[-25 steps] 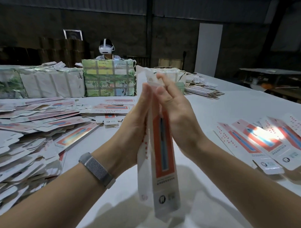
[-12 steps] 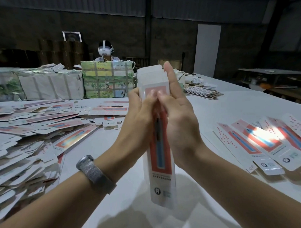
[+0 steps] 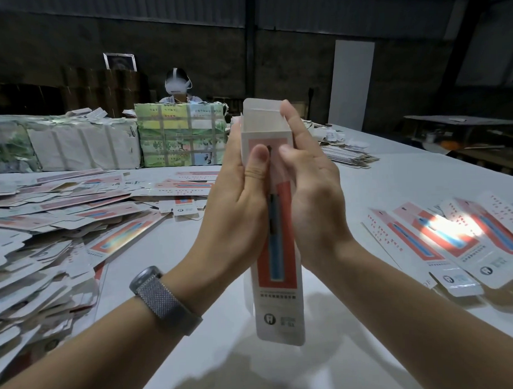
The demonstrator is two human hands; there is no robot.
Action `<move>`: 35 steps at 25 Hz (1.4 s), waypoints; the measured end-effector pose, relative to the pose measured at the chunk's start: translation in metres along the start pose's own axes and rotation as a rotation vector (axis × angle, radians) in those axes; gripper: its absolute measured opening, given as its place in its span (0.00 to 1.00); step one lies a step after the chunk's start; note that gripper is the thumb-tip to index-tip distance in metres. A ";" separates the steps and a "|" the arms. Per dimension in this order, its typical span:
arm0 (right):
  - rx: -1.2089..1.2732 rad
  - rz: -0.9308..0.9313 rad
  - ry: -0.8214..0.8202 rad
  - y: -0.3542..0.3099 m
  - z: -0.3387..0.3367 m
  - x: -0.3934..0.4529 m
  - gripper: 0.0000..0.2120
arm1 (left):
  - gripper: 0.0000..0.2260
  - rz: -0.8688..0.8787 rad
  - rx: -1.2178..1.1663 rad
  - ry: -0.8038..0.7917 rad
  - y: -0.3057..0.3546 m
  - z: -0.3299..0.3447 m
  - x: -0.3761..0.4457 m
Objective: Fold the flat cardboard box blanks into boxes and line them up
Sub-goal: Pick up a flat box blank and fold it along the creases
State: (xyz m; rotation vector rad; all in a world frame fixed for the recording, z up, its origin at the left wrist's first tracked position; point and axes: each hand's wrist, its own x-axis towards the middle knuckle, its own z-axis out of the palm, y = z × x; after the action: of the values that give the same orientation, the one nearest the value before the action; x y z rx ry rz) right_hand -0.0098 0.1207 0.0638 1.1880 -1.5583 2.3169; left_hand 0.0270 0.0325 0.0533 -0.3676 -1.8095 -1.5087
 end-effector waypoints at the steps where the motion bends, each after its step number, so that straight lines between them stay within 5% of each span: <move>1: 0.040 0.004 -0.011 -0.001 -0.001 0.001 0.23 | 0.25 0.023 0.019 -0.001 -0.001 -0.001 0.001; 5: 0.081 0.004 -0.017 -0.001 -0.002 0.002 0.18 | 0.18 0.118 -0.016 -0.021 -0.005 -0.003 0.000; 18: -0.042 0.080 0.071 0.007 -0.004 0.001 0.03 | 0.04 -0.033 -0.028 -0.011 -0.004 -0.003 -0.004; 26: 0.025 0.017 0.055 0.006 -0.008 0.004 0.19 | 0.08 -0.127 -0.102 0.002 0.001 0.000 -0.005; 35: 0.007 0.105 0.117 0.003 -0.005 0.004 0.08 | 0.06 -0.231 -0.060 0.033 -0.001 0.003 -0.003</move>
State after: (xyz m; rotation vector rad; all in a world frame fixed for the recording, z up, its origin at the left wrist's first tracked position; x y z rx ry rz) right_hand -0.0164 0.1218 0.0628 0.9745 -1.6092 2.4104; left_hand 0.0280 0.0358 0.0503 -0.1645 -1.8327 -1.7197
